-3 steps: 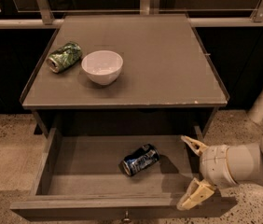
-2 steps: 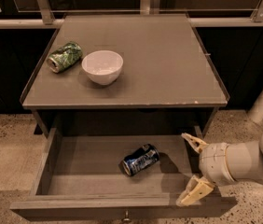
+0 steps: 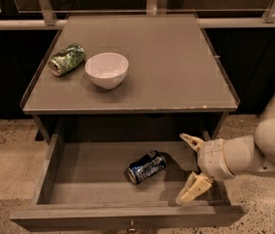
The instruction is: Pick pepsi can from top drawer and place on counter
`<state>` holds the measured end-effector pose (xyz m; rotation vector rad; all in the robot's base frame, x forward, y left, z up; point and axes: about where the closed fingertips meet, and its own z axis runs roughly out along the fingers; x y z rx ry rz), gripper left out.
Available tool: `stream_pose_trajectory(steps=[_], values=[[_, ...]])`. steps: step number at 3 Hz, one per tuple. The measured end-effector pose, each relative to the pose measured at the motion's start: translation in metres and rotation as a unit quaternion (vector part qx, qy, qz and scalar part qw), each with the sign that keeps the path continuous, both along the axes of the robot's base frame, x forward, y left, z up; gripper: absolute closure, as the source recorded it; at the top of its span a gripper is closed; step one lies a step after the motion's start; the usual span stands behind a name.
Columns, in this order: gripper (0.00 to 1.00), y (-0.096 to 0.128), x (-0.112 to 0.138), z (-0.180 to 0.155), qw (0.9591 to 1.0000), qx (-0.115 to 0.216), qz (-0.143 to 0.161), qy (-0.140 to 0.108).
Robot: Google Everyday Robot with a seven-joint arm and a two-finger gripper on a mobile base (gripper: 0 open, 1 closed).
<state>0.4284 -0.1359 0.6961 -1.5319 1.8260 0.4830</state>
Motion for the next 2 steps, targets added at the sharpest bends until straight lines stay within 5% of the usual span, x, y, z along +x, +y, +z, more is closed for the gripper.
stream_pose_trajectory(steps=[2], values=[[0.00,0.047,0.039,-0.033,0.9981,0.037,0.049,0.005]])
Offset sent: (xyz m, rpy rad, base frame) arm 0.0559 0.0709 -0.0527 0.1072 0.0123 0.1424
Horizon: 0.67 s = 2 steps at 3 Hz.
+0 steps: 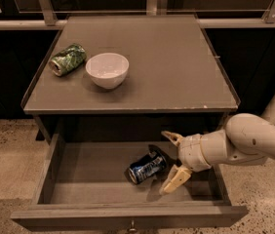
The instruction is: Pick pepsi can from top drawer and place on counter
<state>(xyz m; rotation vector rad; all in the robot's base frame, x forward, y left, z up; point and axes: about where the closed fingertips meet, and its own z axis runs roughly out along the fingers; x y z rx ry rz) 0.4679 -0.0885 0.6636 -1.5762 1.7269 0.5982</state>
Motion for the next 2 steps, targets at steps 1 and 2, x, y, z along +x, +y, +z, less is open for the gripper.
stream_pose_trajectory(steps=[1,2], values=[[0.00,0.017,0.004,-0.012,0.9999,0.001,0.001,-0.013],[0.00,0.035,0.016,-0.022,0.9995,-0.004,0.004,-0.030]])
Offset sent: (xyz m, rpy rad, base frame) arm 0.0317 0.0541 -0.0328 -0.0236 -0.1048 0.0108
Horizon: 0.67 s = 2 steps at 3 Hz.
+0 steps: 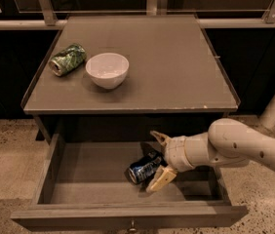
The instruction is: Pick pepsi can from top drawer and place on counter
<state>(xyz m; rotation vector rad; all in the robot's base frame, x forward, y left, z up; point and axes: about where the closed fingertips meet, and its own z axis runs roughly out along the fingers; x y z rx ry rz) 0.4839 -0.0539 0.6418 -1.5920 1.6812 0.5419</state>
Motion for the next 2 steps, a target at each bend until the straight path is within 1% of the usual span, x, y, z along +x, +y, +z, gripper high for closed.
stream_pose_trajectory(steps=[1,2], values=[[0.00,0.016,0.006,-0.012,0.9999,-0.005,0.008,-0.007],[0.00,0.022,0.006,-0.028,0.9998,-0.015,0.013,0.001]])
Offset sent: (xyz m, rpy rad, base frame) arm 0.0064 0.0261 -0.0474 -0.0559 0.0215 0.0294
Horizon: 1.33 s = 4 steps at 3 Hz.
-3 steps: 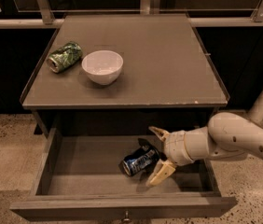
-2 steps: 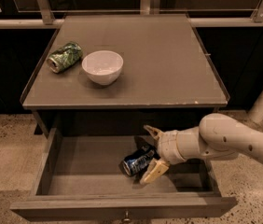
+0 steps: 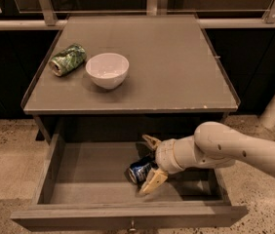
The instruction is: Pick pepsi can from top drawer and place on counter
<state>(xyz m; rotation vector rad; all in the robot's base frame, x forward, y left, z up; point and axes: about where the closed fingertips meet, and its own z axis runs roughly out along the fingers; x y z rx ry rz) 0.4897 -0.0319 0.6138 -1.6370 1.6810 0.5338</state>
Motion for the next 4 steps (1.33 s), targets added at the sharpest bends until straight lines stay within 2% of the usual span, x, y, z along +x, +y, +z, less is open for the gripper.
stream_pose_trajectory(steps=[1,4], values=[[0.18,-0.0061,-0.0100,-0.0163,0.9997,-0.018,-0.002,0.019],[0.88,-0.0060,-0.0101,-0.0075,0.9997,-0.018,-0.002,0.019]])
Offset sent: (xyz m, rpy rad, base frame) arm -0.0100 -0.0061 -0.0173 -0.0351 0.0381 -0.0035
